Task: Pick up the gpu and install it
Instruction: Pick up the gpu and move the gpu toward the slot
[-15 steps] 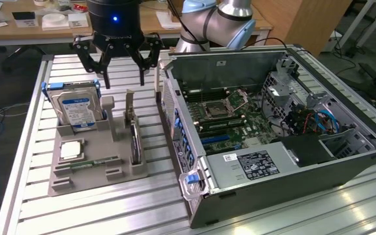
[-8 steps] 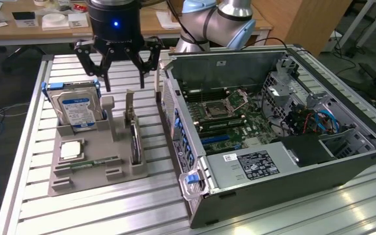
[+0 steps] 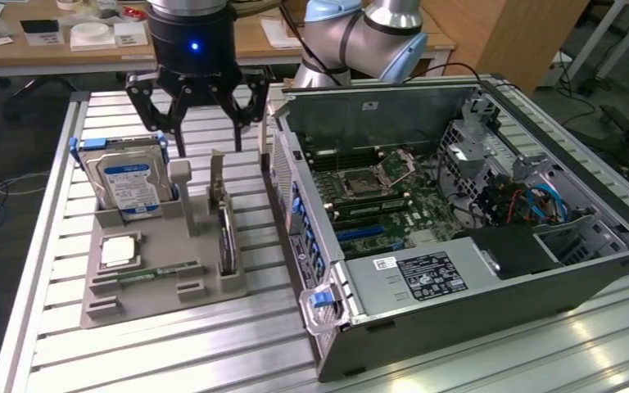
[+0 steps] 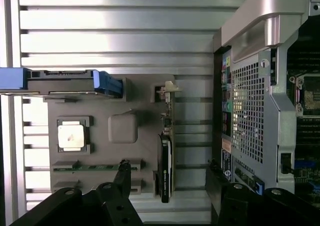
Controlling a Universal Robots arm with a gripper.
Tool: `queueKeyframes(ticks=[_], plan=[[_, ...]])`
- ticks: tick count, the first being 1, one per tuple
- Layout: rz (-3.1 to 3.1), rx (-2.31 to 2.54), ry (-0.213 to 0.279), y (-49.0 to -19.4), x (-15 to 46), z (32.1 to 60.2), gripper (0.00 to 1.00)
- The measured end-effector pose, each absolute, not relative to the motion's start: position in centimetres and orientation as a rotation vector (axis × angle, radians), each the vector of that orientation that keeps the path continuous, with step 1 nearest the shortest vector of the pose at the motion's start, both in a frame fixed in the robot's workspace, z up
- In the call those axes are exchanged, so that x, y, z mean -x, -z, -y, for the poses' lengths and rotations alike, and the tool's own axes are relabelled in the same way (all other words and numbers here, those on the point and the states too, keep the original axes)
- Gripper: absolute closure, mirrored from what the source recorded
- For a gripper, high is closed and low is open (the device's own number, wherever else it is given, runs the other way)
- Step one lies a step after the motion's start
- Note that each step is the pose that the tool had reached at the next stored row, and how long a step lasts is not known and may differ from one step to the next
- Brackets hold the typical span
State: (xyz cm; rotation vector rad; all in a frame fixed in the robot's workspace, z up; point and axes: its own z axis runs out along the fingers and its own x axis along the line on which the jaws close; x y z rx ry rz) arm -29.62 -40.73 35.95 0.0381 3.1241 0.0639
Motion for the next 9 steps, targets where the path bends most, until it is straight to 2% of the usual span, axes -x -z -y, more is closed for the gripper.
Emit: queueKeyframes(ticks=[9], plan=[[-3.123,-0.037,-0.064,-35.18,29.63,40.99,0.29]])
